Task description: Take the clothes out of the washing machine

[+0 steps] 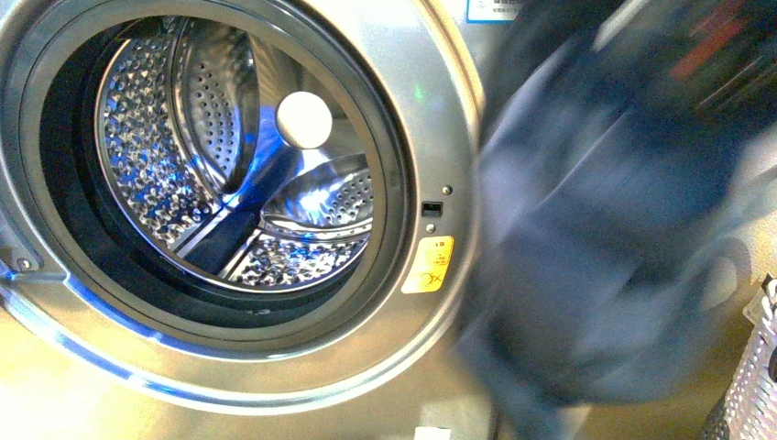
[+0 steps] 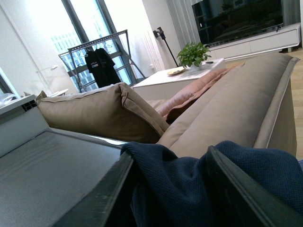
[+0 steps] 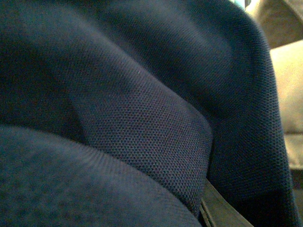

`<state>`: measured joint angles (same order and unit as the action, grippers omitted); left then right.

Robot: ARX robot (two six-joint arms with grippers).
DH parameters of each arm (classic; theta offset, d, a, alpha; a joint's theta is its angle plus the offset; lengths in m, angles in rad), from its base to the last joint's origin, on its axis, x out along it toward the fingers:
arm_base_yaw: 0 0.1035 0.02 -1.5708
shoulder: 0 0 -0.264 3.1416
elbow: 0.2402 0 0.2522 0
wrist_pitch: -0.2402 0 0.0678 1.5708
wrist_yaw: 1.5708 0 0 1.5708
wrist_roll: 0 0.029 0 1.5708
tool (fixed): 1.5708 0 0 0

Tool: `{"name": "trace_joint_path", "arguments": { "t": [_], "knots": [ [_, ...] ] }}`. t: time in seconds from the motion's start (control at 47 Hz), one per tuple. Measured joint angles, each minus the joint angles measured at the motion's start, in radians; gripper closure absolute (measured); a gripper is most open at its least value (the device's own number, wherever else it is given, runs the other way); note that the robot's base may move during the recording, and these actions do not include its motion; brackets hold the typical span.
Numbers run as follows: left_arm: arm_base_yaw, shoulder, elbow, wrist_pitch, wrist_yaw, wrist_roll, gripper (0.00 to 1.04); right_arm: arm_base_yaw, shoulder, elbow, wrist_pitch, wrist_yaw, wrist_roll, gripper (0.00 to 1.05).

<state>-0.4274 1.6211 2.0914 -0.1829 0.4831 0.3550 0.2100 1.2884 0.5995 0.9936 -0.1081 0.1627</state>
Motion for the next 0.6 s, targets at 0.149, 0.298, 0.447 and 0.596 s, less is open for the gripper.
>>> {"name": "trace_joint_path", "arguments": {
  "t": [0.149,0.298,0.447,0.596],
  "knots": [
    [0.000,0.000,0.000,0.000,0.000,0.000,0.33,-0.059,-0.081,0.098,-0.134,-0.063,0.050,0.98],
    [0.000,0.000,0.000,0.000,0.000,0.000,0.10,-0.124,-0.138,0.250,-0.295,-0.126,0.100,0.98],
    [0.000,0.000,0.002,0.000,0.000,0.000,0.07,-0.236,-0.154,0.443,-0.459,-0.184,0.150,0.98],
    [0.000,0.000,0.002,0.000,0.001,0.000,0.07,-0.439,-0.148,0.633,-0.574,-0.270,0.240,0.98]
  ]
}}
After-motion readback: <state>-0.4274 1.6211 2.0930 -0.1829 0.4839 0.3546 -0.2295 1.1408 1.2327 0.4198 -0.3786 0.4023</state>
